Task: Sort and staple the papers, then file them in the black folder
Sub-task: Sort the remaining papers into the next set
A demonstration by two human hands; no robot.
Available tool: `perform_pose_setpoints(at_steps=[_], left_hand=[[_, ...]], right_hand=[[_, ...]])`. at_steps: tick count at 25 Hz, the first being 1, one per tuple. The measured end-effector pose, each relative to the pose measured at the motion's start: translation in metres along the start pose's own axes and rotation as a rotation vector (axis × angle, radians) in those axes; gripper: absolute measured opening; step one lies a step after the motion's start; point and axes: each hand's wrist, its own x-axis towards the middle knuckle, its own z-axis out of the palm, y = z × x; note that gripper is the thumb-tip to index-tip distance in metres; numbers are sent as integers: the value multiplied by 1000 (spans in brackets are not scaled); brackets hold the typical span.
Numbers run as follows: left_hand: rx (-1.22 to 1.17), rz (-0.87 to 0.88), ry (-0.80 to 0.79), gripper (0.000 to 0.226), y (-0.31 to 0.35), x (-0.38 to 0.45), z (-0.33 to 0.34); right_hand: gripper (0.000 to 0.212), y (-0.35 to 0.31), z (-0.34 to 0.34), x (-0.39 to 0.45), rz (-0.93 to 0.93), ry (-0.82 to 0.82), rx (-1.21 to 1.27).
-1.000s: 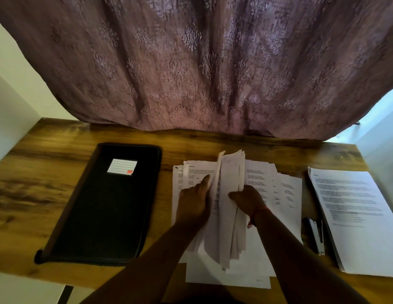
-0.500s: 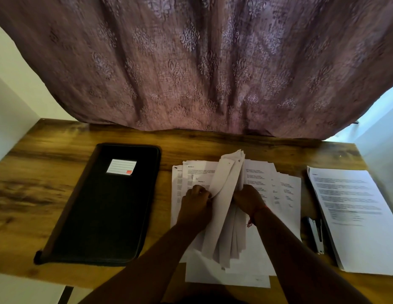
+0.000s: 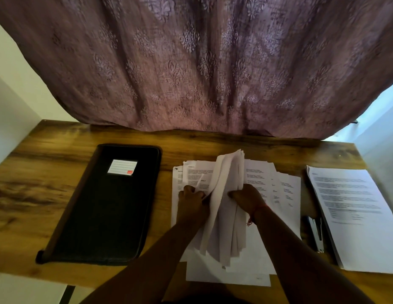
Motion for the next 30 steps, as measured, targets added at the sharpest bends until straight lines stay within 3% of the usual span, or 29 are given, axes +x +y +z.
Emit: perform_pose_setpoints(at_steps=[4, 8, 12, 16, 22, 25, 28, 30], left_hand=[[119, -19, -24, 31, 2, -2, -4], [-211, -75, -108, 21, 5, 2, -13], [-348, -24, -29, 16, 25, 1, -34], [-388, -54, 53, 42, 43, -1, -61], [-412, 126, 192, 45, 46, -20, -129], [-429, 316, 338, 46, 62, -45, -171], [-648, 380, 368, 45, 87, -75, -205], [-854, 375, 346, 46, 95, -82, -213]], right_hand=[[43, -2, -1, -3, -11, 7, -4], [40, -5, -5, -5, -37, 4, -39], [39, -22, -10, -5, -74, 65, -227], [31, -43, -8, -10, -70, 51, -384], [41, -44, 0, -17, -81, -97, -488], [65, -38, 6, -23, -88, -171, -430], [72, -37, 2, -29, -82, -226, -318], [60, -36, -8, -35, -118, -224, -305]])
